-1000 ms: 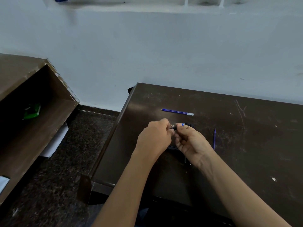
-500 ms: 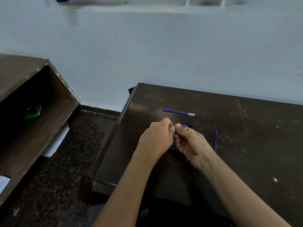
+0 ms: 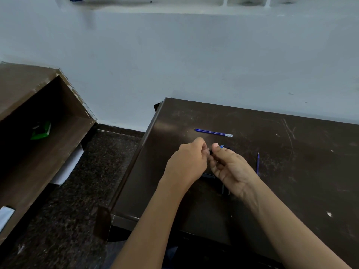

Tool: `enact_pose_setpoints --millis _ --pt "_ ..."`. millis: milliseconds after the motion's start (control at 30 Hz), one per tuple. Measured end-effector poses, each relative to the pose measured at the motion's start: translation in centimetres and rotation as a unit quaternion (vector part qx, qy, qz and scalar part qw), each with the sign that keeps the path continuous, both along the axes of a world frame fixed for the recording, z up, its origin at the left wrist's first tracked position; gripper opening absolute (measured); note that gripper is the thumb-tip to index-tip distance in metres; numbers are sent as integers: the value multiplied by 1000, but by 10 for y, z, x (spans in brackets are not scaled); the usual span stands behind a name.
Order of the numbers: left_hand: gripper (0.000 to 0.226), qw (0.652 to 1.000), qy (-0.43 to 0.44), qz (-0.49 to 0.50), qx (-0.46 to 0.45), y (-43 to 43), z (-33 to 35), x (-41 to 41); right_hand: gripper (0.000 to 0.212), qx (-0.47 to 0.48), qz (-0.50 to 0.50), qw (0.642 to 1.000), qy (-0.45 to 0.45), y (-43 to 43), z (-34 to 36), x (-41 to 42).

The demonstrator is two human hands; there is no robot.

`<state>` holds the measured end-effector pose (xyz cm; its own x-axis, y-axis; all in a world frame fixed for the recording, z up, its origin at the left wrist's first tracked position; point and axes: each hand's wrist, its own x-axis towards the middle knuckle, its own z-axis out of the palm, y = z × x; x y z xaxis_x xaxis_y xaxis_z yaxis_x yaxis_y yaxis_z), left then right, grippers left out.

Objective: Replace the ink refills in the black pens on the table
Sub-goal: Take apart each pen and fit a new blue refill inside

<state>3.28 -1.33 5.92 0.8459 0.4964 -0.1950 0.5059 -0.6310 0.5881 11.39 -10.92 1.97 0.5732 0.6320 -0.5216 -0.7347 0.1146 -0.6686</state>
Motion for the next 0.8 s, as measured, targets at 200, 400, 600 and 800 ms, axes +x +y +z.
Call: enact_pose_setpoints --millis 200,400,600,800 --pt "10 1000 12 -11 21 1 -6 3 14 -2 -64 997 36 1 1 2" --pt "19 999 2 -8 46 4 -8 1 25 31 -201 978 43 -6 3 23" --pt "18 995 -3 52 88 9 -7 -2 31 -41 -254 957 -131 -22 4 48" --pt "17 992 -34 95 76 7 -4 0 39 -308 144 719 -606 -6 -18 9"
